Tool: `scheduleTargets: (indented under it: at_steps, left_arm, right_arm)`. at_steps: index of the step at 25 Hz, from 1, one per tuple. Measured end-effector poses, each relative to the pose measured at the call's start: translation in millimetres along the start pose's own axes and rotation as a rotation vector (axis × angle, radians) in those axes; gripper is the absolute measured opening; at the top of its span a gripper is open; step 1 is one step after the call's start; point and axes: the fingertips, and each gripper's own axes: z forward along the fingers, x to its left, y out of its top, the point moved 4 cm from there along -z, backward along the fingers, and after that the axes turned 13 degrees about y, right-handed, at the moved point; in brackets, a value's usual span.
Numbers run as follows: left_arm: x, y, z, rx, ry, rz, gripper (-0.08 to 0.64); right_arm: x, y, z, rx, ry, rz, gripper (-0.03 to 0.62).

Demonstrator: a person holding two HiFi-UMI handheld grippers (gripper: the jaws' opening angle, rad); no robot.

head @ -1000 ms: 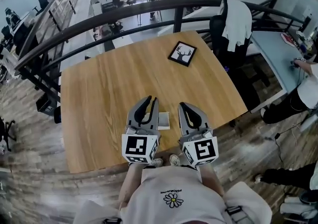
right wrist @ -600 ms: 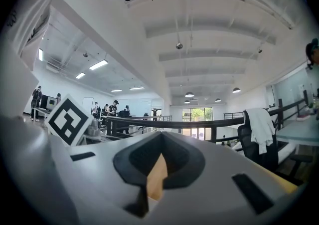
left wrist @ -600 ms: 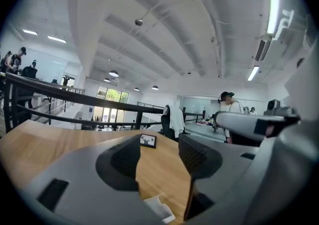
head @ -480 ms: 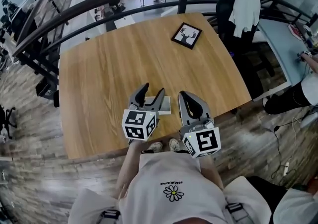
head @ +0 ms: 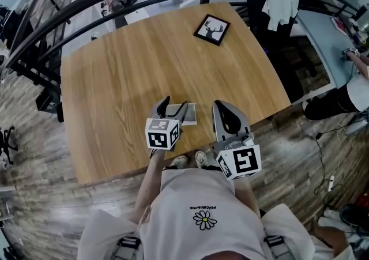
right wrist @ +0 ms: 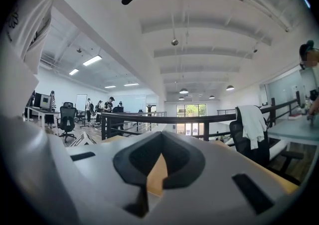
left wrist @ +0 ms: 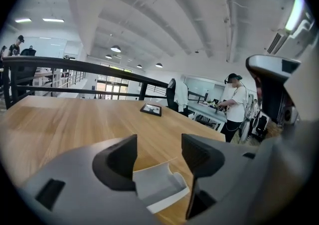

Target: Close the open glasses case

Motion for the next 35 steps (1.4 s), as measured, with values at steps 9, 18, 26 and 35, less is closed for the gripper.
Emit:
scheduleTargets:
  at_steps: [9,18,26,35]
  left_arm:
    - [7,-29,22,0.105,-0.004,0.007,0.275]
    - [13,-49,30,0.174,0.003,0.008,0.275]
    - [12,-50,30,0.177,0.011,0.017,0.273]
    - [6,-57,18,0.193,0.02,0.047,0.273]
  right_arm:
    - [-9,-3,-9,0.026,-0.055,0.001,0.008]
    - [-13,-7,-10,0.055,-0.058,-0.016,0.008]
    - [-16,-9,-11,0.056,-0.039,-0.003,0.008]
    - [-8,-5,-12,0.037,0.023,-0.011,0.008]
